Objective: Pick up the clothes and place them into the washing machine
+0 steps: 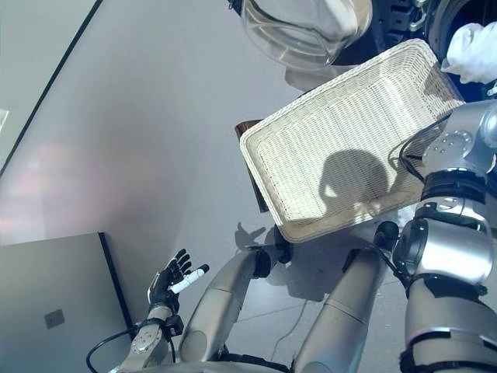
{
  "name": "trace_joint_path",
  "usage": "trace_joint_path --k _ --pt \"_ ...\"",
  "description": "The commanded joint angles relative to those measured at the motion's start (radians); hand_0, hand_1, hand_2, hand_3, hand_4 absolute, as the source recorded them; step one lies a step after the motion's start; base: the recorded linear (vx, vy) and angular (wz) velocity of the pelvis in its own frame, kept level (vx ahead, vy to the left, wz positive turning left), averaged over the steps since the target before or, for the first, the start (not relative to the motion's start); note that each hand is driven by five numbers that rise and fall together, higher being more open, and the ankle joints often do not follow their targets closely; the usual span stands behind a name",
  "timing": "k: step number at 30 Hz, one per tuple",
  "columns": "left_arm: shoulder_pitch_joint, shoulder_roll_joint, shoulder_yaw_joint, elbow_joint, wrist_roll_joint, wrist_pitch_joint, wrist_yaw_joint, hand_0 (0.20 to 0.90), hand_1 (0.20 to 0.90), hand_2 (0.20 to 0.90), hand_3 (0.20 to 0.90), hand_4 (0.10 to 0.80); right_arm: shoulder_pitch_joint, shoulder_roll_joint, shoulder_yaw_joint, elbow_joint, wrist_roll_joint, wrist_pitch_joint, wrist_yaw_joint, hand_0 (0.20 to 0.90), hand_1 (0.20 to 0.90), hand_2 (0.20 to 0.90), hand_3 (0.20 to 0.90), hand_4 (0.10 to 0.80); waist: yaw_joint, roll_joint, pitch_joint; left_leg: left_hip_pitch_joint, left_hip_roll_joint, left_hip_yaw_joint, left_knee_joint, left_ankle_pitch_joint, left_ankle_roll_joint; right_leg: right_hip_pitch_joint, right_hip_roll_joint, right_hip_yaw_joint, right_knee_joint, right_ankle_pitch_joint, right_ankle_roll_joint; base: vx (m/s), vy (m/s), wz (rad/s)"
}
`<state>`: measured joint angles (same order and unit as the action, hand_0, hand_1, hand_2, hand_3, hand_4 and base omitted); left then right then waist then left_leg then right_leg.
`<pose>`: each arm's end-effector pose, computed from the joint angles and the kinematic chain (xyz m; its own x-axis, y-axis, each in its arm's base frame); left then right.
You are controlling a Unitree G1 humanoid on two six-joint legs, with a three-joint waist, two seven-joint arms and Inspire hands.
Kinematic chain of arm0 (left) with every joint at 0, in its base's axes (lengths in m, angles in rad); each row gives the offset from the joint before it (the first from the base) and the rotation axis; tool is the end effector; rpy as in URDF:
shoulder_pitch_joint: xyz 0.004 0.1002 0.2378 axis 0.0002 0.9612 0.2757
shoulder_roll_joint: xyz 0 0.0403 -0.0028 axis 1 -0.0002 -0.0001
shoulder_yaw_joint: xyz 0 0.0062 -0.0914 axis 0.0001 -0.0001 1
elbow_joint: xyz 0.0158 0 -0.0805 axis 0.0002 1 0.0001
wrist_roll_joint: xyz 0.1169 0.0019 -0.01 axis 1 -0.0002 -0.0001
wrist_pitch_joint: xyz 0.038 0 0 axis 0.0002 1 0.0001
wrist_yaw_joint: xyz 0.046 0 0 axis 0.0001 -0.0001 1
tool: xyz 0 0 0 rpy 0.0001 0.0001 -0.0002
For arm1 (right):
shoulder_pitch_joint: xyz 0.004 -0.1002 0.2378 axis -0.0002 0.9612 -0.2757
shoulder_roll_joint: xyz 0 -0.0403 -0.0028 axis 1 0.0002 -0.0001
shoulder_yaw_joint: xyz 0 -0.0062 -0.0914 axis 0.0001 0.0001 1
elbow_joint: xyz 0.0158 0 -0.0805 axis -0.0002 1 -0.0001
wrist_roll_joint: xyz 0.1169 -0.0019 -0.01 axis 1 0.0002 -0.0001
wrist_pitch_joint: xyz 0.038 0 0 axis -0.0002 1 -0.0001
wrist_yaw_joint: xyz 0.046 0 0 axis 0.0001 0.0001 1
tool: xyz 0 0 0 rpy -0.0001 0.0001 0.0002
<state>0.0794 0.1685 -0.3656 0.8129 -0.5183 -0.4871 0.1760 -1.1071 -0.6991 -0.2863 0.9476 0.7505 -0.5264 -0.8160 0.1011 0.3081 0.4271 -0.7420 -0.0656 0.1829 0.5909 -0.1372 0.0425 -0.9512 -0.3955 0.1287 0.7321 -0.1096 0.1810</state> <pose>0.1292 0.1577 -0.0855 0.8710 0.1483 -0.4684 -0.2161 0.9718 -0.0942 0.3159 -0.3228 0.2842 0.1923 -0.9770 0.0919 0.5016 0.1784 0.8465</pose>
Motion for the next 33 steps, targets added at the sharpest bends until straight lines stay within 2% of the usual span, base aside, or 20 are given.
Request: trace_joint_path --k 1,2,4,5,7,8,12,16,18,19,23,29,33 --pt "0.042 0.044 0.061 -0.003 -0.022 -0.072 0.067 0.900 0.900 0.900 0.900 0.800 0.010 -0.122 0.076 -0.151 -0.106 -0.113 0.001 0.200 0.200 0.200 0.200 0.300 0.009 0.080 -0.087 -0.045 0.026 -0.097 0.004 -0.014 -0.087 0.039 0.035 -0.071 0.098 -0.120 -0.057 -0.064 0.074 -0.09" --pt "0.045 0.045 0.062 0.007 -0.018 -0.073 0.070 0.900 0.900 0.900 0.900 0.800 0.006 -0.131 0.075 -0.148 -0.106 -0.111 0.002 0.200 0.200 0.200 0.200 0.300 0.009 0.086 -0.086 -0.044 0.029 -0.087 -0.012 0.013 -0.083 0.037 0.034 -0.074 0.088 -0.096 -0.061 -0.078 0.046 -0.05" --pt "0.050 0.044 0.067 0.010 -0.017 -0.076 0.073 0.900 0.900 0.900 0.900 0.800 0.002 -0.144 0.075 -0.151 -0.110 -0.108 -0.001 0.200 0.200 0.200 0.200 0.300 0.012 0.091 -0.091 -0.027 0.028 -0.085 -0.037 0.021 -0.085 0.044 0.033 -0.075 0.080 -0.094 -0.060 0.034 0.015 -0.04" --pt "0.052 0.044 0.072 0.011 -0.017 -0.078 0.074 0.900 0.900 0.900 0.900 0.800 -0.004 -0.154 0.077 -0.158 -0.112 -0.107 -0.003 0.200 0.200 0.200 0.200 0.300 0.017 0.090 -0.102 -0.011 0.022 -0.090 -0.044 0.000 -0.091 0.057 0.031 -0.069 0.079 -0.117 -0.055 0.149 0.004 -0.09" --pt "0.054 0.045 0.074 0.017 -0.016 -0.077 0.075 0.900 0.900 0.900 0.900 0.800 -0.011 -0.168 0.081 -0.161 -0.117 -0.104 -0.008 0.200 0.200 0.200 0.200 0.300 0.019 0.092 -0.104 0.004 0.020 -0.089 -0.062 0.007 -0.091 0.069 0.031 -0.069 0.067 -0.114 -0.055 0.037 -0.008 -0.06" --pt "0.056 0.051 0.079 0.024 -0.011 -0.078 0.077 0.900 0.900 0.900 0.900 0.800 -0.038 -0.219 0.100 -0.159 -0.123 -0.094 -0.004 0.200 0.200 0.200 0.200 0.300 0.022 0.095 -0.107 0.016 0.024 -0.081 -0.101 0.044 -0.089 0.074 0.033 -0.074 0.045 -0.086 -0.059 -0.054 -0.016 -0.01" --pt "0.050 0.068 0.090 0.020 0.001 -0.082 0.080 0.900 0.900 0.900 0.900 0.800 -0.121 -0.339 0.168 -0.144 -0.126 -0.080 0.006 0.200 0.200 0.200 0.200 0.300 0.027 0.090 -0.119 0.061 0.019 -0.086 -0.174 0.077 -0.102 0.108 0.034 -0.085 0.003 -0.081 -0.058 0.006 -0.056 -0.02" --pt "0.048 0.084 0.088 -0.003 0.005 -0.088 0.073 0.900 0.900 0.900 0.900 0.800 -0.261 -0.463 0.302 -0.028 -0.051 -0.073 0.074 0.200 0.200 0.200 0.200 0.300 0.035 0.086 -0.140 0.098 0.018 -0.090 -0.258 0.118 -0.115 0.111 0.038 -0.094 -0.025 -0.072 -0.058 0.008 -0.054 0.07" --pt "0.048 0.080 0.085 -0.021 0.003 -0.088 0.072 0.900 0.900 0.900 0.900 0.800 -0.266 -0.467 0.311 -0.014 -0.034 -0.076 0.088 0.389 0.389 0.389 0.389 0.435 0.037 0.088 -0.143 0.103 0.017 -0.091 -0.273 0.125 -0.115 0.111 0.041 -0.093 -0.032 -0.072 -0.058 -0.002 -0.038 0.07" --pt "0.047 0.075 0.083 -0.017 0.002 -0.089 0.072 0.900 0.900 0.900 0.900 0.800 -0.259 -0.457 0.303 -0.006 -0.033 -0.074 0.087 0.900 0.900 0.900 0.900 0.800 0.036 0.091 -0.141 0.103 0.018 -0.094 -0.273 0.129 -0.116 0.110 0.041 -0.092 -0.027 -0.072 -0.059 -0.005 -0.030 0.05" --pt "0.042 0.058 0.074 -0.030 -0.006 -0.089 0.072 0.900 0.900 0.900 0.900 0.800 -0.192 -0.411 0.246 0.045 -0.022 -0.060 0.094 0.900 0.900 0.900 0.900 0.800 0.034 0.102 -0.142 0.119 0.010 -0.098 -0.296 0.136 -0.116 0.113 0.041 -0.095 -0.021 -0.076 -0.059 -0.014 -0.035 0.00" --pt "0.036 0.039 0.069 -0.015 -0.011 -0.081 0.072 0.900 0.900 0.900 0.900 0.800 -0.090 -0.253 0.157 0.065 -0.038 -0.032 0.074 0.900 0.900 0.900 0.900 0.800 0.047 0.136 -0.138 0.127 0.012 -0.108 -0.303 0.144 -0.113 0.127 0.039 -0.108 -0.012 -0.084 -0.060 -0.008 -0.021 -0.02" --pt "0.033 0.041 0.077 0.023 -0.004 -0.071 0.071 0.900 0.900 0.900 0.900 0.800 -0.081 -0.246 0.145 0.089 -0.038 -0.029 0.079 0.900 0.900 0.900 0.900 0.800 0.054 0.141 -0.141 0.139 0.013 -0.122 -0.305 0.148 -0.118 0.143 0.037 -0.120 -0.003 -0.094 -0.063 0.000 -0.049 0.02"
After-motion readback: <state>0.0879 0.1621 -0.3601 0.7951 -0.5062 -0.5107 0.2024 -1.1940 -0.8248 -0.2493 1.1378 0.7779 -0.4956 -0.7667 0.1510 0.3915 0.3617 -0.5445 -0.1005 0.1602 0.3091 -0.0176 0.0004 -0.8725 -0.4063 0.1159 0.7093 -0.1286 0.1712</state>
